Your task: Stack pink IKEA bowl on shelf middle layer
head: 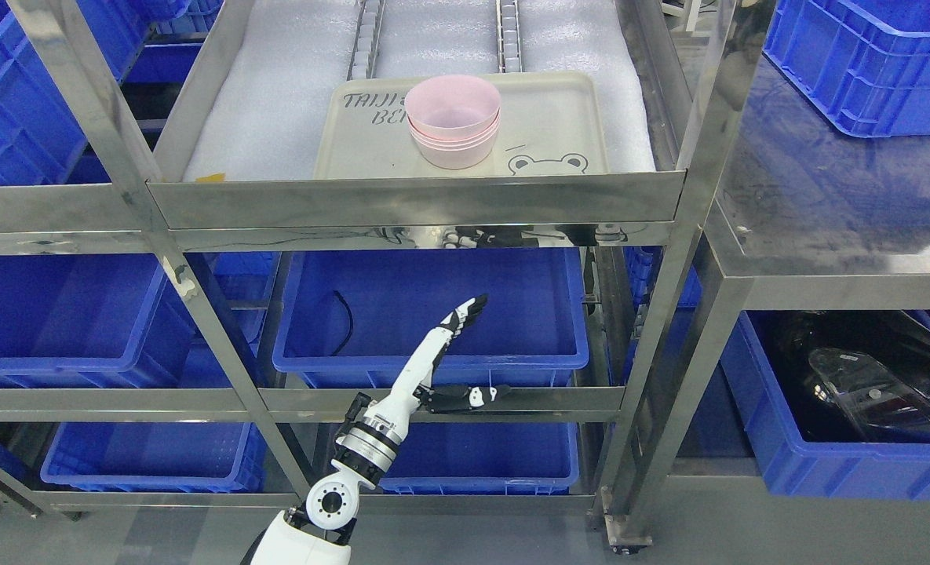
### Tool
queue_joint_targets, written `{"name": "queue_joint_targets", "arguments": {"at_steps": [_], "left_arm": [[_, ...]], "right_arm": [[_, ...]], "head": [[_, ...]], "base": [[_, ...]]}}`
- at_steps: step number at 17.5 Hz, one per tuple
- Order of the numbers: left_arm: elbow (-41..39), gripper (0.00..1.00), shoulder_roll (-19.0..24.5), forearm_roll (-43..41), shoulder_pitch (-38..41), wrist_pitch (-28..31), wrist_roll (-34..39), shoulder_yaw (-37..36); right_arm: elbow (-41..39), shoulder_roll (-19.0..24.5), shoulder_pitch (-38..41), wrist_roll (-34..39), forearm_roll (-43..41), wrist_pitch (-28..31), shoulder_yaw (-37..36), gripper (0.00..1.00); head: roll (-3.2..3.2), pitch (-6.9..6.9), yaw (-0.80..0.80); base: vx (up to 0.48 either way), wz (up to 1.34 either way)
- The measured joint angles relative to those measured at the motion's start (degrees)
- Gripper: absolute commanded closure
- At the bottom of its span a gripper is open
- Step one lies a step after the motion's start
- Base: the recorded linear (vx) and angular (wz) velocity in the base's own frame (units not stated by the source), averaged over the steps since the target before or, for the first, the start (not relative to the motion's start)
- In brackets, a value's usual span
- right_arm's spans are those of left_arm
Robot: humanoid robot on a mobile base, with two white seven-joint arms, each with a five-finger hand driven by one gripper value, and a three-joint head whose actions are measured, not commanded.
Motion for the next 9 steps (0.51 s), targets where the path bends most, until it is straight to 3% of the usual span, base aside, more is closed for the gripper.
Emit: {"name": "queue_joint_targets", "arguments": {"at_steps": [3,9], "left_arm": [[-3.71,0.0,0.0,4.23,0.99,9.03,1.23,1.47],[-9.7,0.0,0.0,8.0,1.93,13.52,4.77,4.67]], "right_arm": [[0.0,0.0,0.0,0.0,0.0,0.0,0.0,0.0],[0.0,0.0,0.0,0.0,0.0,0.0,0.0,0.0]], "head": [[0.0,0.0,0.0],[0.0,0.0,0.0]], "base": [[0.0,0.0],[0.0,0.0]]}}
